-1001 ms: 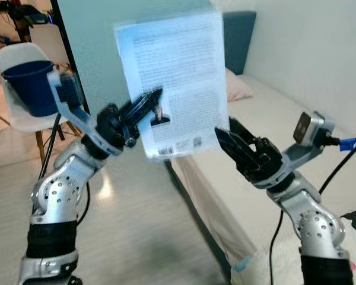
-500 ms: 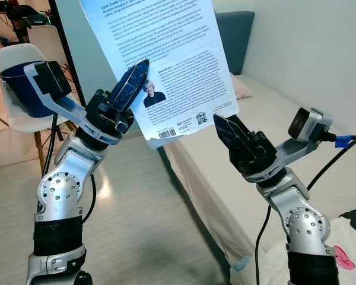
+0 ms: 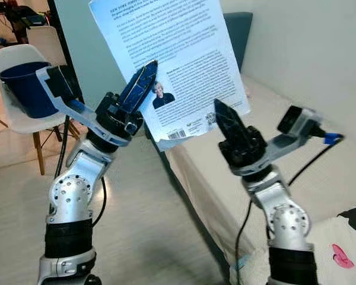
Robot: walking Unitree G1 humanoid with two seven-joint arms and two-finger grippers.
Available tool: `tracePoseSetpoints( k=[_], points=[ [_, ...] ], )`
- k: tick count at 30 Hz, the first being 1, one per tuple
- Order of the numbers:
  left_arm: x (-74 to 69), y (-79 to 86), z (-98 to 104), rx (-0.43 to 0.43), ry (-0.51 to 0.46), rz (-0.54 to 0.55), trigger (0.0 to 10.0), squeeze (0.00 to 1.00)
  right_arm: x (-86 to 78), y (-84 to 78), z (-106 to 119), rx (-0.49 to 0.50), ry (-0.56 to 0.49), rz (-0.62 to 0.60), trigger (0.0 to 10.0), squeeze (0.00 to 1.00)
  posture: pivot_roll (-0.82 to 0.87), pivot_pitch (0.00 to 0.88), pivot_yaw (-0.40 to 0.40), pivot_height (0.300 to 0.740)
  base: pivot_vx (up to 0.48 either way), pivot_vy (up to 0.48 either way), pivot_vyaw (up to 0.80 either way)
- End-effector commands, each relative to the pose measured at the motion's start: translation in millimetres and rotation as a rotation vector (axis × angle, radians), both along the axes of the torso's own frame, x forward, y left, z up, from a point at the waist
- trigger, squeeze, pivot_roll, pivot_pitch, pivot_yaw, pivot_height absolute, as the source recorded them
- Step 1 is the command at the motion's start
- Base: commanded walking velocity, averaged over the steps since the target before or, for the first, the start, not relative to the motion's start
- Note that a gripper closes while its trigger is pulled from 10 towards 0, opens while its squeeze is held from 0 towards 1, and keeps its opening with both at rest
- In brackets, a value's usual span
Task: Clean up the room
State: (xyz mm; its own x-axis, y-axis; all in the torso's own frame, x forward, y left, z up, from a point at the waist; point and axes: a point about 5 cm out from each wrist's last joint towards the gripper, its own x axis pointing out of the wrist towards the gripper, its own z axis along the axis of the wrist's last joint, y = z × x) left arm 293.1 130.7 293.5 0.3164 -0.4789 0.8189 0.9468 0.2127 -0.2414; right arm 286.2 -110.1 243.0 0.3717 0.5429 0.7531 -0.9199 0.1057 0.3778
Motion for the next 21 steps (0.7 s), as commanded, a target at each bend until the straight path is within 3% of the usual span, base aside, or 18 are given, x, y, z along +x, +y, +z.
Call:
tracePoseSetpoints(
  k=[1,3,4,14,21],
  points=[
    [0.9,4.4,5,-0.035,-0.019,0.026,0.0,0.00,1.0,1.4,0,0.012,0.011,0.008,2.4,0.00,-0.08,0.000,-0.022,0.740,0.000,0.000,0.00],
    [3.4,7.3,6,-0.049,-0.011,0.049,0.0,0.00,1.0,5.3,-2,0.023,0.023,0.020,1.9,0.00,-0.08,0.000,-0.024,0.740,0.000,0.000,0.00],
    [5.4,9.1,6,-0.060,-0.004,0.065,0.0,0.00,1.3,8.6,-3,0.031,0.034,0.030,0.0,0.00,-0.08,0.000,-0.025,0.740,0.000,0.000,0.00],
    [6.3,8.8,4,-0.064,0.006,0.073,0.0,0.00,4.5,10.0,-5,0.044,0.064,0.022,0.0,0.00,-0.08,0.000,-0.024,0.740,0.000,0.000,0.00],
    [1.3,1.1,0,-0.033,-0.003,0.008,0.0,0.00,4.4,8.1,-6,0.039,0.067,0.018,0.0,0.00,-0.08,0.000,-0.025,0.740,0.000,0.000,0.00]
  ],
)
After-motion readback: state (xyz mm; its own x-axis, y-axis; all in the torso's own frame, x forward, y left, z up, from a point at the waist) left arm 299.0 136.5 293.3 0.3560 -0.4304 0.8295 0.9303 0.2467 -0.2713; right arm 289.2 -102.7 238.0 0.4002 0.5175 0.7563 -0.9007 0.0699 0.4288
